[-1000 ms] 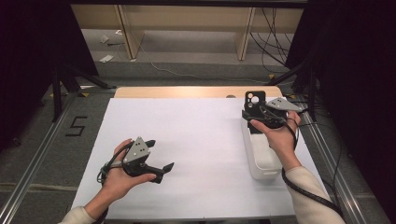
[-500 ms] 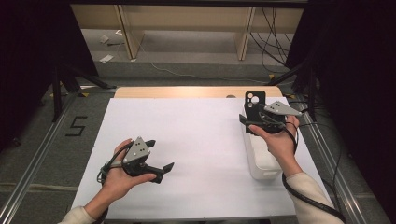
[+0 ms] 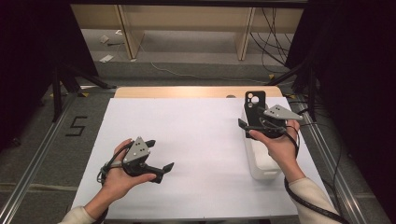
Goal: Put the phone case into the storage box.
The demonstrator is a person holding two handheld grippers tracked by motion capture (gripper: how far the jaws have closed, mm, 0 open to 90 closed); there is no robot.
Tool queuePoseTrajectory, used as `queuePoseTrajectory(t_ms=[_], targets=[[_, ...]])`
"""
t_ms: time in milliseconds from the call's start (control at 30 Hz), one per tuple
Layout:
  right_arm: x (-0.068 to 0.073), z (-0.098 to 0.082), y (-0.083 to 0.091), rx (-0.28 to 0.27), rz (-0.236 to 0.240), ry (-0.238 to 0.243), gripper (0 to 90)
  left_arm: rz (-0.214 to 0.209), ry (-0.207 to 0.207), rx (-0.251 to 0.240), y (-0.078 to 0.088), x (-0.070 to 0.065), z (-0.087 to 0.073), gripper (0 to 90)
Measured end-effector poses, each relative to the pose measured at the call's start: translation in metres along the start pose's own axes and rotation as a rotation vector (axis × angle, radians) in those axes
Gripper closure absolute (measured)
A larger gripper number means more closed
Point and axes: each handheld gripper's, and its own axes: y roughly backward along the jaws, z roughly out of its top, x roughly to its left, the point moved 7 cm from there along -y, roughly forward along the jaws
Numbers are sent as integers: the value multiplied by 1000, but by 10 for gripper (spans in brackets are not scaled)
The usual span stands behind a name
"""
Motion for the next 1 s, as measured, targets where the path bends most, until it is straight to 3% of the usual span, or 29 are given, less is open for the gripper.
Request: queuePoseTrajectory(t_ms=[1000], targets=[[29,-8,11,4,117,32,132,2,2,-2,1,1,0,0]])
